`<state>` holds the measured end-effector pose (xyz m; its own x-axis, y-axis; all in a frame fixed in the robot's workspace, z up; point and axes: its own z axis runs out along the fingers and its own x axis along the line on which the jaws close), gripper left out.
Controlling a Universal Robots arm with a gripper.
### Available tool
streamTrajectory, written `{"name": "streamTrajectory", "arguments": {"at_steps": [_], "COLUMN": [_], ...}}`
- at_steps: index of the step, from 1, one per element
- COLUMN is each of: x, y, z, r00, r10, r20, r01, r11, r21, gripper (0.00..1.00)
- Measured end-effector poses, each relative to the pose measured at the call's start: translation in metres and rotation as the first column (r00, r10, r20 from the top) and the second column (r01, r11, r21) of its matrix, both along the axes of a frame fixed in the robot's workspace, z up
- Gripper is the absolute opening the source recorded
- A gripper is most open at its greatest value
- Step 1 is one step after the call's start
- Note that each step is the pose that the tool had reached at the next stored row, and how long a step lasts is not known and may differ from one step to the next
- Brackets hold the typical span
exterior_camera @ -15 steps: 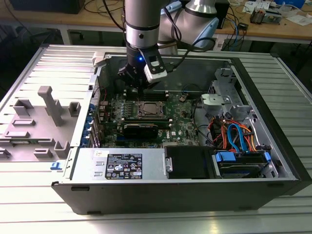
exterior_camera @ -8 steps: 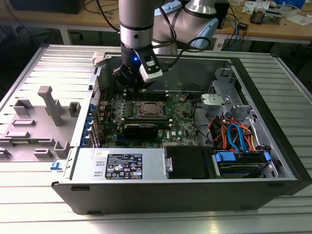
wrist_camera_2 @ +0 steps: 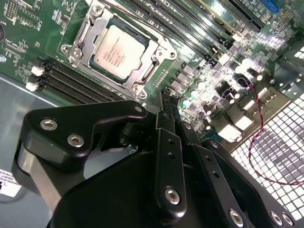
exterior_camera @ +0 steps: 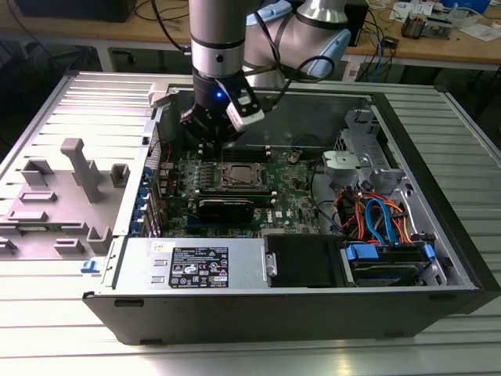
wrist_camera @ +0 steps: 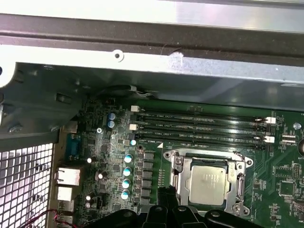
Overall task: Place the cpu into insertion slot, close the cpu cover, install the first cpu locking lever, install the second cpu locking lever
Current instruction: 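Install the first cpu locking lever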
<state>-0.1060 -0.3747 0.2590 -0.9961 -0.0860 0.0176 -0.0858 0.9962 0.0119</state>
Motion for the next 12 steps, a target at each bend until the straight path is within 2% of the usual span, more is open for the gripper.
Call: {"name": "streamTrajectory", "arguments": {"at_steps": [12], "x": [-0.003], "y": [0.014], "z": [0.0], "r00": [1.0], "r10": [0.001], "r20": [0.0], "r01": [-0.001], "r11": [1.0], "r21": [0.0], "gripper": [0.11]}}
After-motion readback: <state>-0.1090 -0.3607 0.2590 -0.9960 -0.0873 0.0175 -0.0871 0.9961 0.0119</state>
